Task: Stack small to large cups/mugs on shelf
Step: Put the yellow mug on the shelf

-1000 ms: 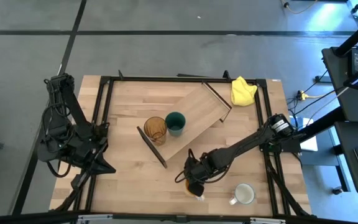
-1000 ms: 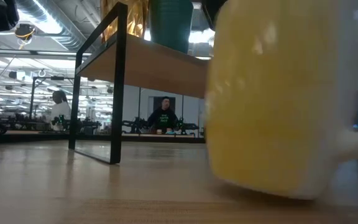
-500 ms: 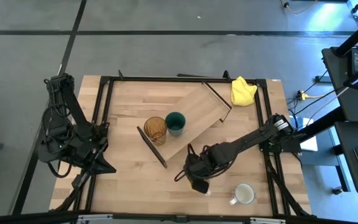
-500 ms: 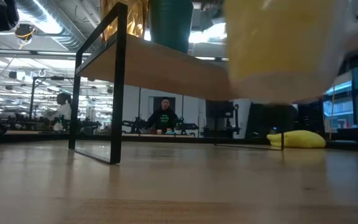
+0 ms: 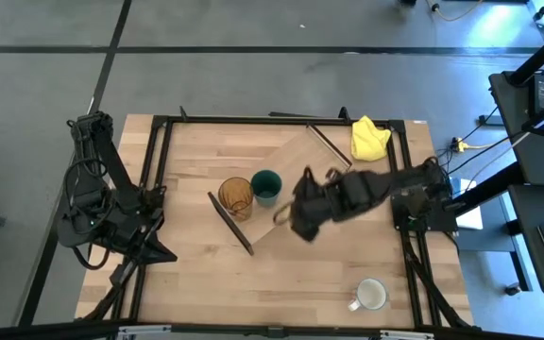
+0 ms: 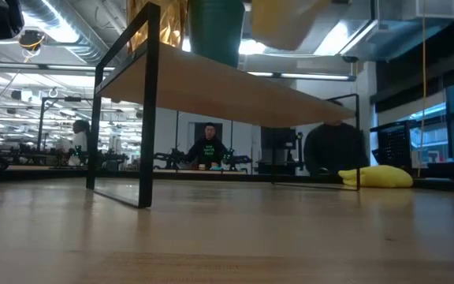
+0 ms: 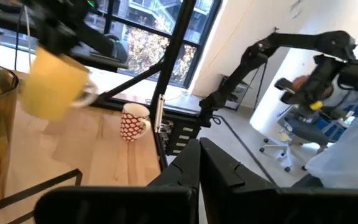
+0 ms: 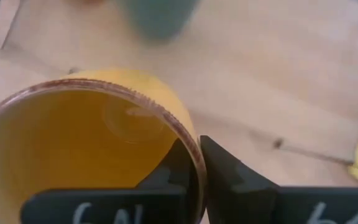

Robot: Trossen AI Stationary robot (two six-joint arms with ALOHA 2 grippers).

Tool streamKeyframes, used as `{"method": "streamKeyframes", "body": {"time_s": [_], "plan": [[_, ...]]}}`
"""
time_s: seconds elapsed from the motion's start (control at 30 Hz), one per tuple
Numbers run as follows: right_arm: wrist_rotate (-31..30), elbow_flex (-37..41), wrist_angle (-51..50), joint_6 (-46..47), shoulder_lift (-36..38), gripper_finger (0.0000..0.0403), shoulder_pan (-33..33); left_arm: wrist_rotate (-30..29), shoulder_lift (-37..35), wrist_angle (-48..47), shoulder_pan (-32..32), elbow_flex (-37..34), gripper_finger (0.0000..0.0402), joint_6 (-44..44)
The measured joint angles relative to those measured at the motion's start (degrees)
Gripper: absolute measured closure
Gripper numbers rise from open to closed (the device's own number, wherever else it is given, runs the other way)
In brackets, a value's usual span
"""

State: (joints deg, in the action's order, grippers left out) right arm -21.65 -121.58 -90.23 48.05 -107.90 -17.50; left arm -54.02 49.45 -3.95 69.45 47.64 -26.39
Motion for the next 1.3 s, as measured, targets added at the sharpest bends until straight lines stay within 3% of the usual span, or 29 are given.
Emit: {"method": "streamKeyframes", "body": {"time_s": [0.13, 0.4, 0.6, 0.83, 1.07, 1.3], "plan": [[-0.8, 0.0, 0.1, -0.4, 2.4, 0.0383, 4.3, 0.0, 0.0, -0.1, 0.0, 0.0, 0.0401, -1.7], [5.1, 5.4, 0.3, -3.7, 4.0, 0.0383, 11.2, 0.0, 0.0, -0.3, 0.0, 0.0, 0.0401, -1.7], [4.9, 10.3, 0.5, -19.2, 4.0, 0.0383, 14.3, 0.0, 0.0, -1.5, 0.0, 0.0, 0.0401, -1.5], [6.7, 6.2, 2.2, -32.5, 4.0, 0.0383, 19.4, -1.0, 0.0, -1.6, 0.0, 0.0, 0.0401, -1.6], [16.1, 5.2, 3.1, -37.4, 3.6, 0.0383, 27.5, -3.1, 0.0, -1.6, -0.1, 0.0, 0.0401, -2.0], [21.6, 5.4, 8.7, -43.8, 0.2, 0.0383, 29.7, -5.4, 0.0, -1.6, -0.1, 0.0, 0.0401, -2.0]]}}
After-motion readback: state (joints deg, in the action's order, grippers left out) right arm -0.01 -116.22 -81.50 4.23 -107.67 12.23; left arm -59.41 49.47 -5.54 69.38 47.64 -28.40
